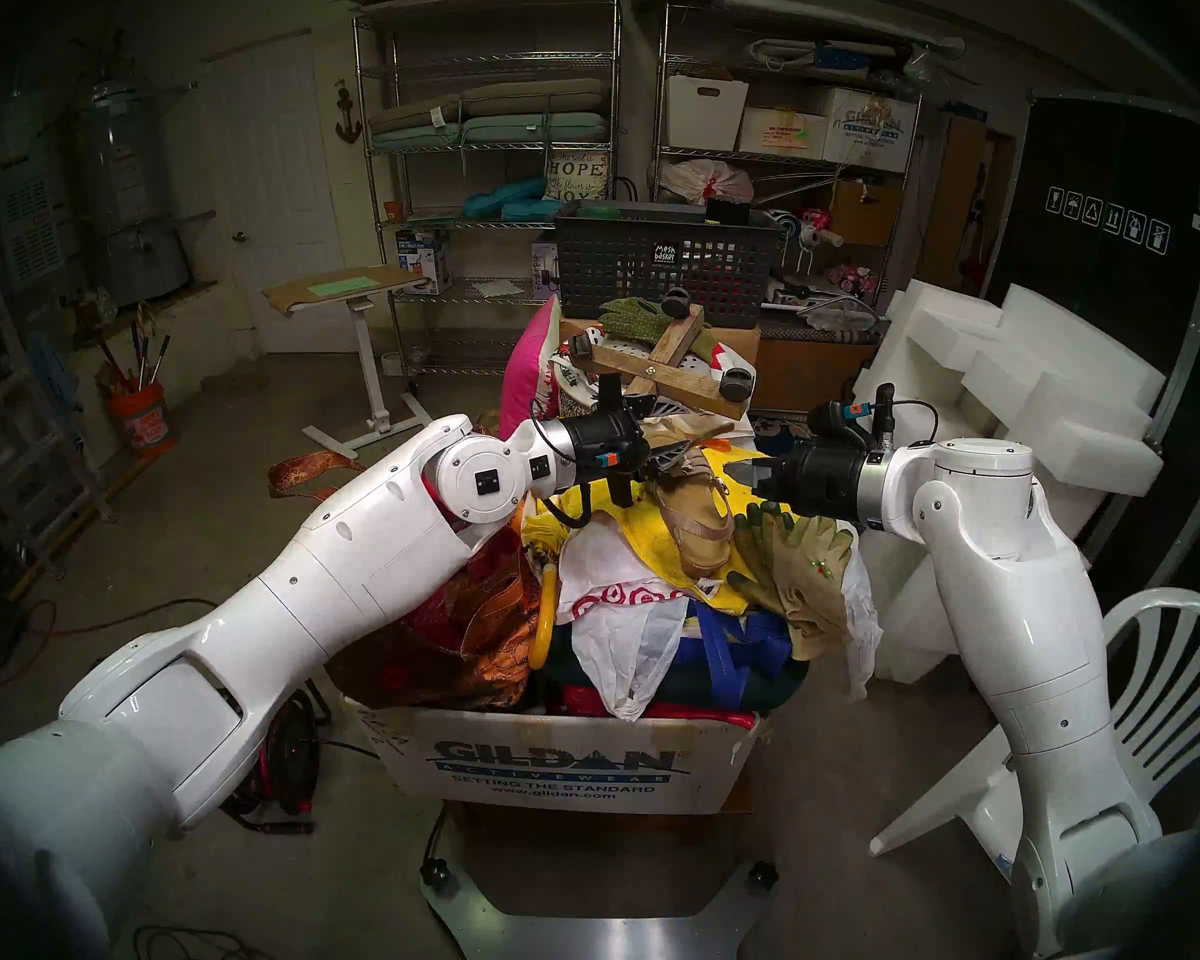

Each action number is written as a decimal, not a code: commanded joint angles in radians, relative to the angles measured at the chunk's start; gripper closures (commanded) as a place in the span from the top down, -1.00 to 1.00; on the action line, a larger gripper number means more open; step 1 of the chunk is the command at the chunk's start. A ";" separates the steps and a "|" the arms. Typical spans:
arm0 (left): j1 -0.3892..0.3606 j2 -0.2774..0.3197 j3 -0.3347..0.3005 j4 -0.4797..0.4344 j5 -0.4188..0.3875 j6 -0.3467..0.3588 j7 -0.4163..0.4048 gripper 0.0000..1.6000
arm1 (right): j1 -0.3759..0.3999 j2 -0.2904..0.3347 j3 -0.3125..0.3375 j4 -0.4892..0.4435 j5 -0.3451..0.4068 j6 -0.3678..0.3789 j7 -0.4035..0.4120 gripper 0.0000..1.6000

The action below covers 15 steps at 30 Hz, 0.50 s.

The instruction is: Unbuckle a shoe

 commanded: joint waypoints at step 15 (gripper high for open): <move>0.061 -0.015 -0.195 -0.167 -0.361 0.329 -0.048 0.37 | -0.028 0.012 -0.043 -0.114 -0.215 -0.175 -0.176 0.17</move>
